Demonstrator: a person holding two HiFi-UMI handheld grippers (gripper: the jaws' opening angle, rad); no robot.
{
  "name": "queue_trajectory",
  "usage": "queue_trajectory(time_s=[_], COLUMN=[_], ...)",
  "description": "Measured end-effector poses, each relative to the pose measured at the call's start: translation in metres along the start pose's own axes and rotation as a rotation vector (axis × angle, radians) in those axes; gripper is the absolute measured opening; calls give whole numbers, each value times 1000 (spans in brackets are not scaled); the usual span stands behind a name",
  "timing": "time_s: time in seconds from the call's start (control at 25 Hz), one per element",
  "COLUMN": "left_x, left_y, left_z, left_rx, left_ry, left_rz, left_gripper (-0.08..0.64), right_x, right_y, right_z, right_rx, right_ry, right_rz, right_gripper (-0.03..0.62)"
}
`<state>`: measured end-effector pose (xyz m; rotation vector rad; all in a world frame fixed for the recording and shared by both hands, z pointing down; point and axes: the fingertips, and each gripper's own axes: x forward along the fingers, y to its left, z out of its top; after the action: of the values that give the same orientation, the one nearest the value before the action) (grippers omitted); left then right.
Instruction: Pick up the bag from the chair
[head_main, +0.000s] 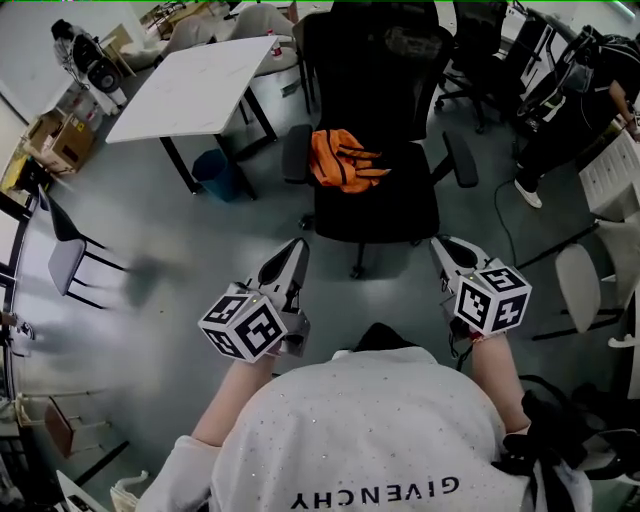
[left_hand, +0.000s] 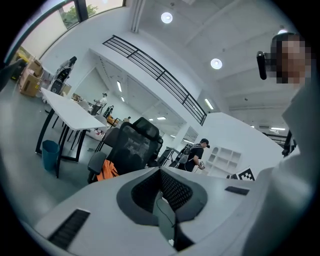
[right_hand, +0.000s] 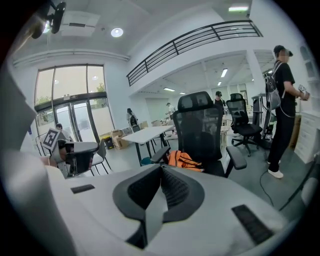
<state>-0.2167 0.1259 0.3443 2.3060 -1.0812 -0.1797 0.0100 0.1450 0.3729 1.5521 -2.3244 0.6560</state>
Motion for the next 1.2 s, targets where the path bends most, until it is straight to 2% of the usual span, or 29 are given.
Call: queue_trajectory(time_s=[0.28, 0.44, 0.64, 0.84, 1.0, 1.2], left_x=[57, 104, 160, 224, 270, 319], left_y=[23, 40, 68, 101, 131, 165], left_z=[15, 37, 66, 68, 65, 43], left_rx=[18, 31, 31, -4, -9, -23], left_ry=[-10, -37, -91, -41, -18, 101], left_rz=[27, 49, 121, 216, 317, 406], left_gripper=[14, 14, 14, 14, 14, 14], right_x=[55, 99, 167, 251, 315, 373], right_y=[-34, -66, -104, -140, -173, -212], right_z=[13, 46, 94, 120, 127, 118], right_rx=[84, 109, 99, 121, 137, 191], right_ry=[1, -18, -4, 78, 127, 185], right_rz=[36, 74, 134, 227, 264, 299], right_gripper=[5, 3, 5, 3, 4, 3])
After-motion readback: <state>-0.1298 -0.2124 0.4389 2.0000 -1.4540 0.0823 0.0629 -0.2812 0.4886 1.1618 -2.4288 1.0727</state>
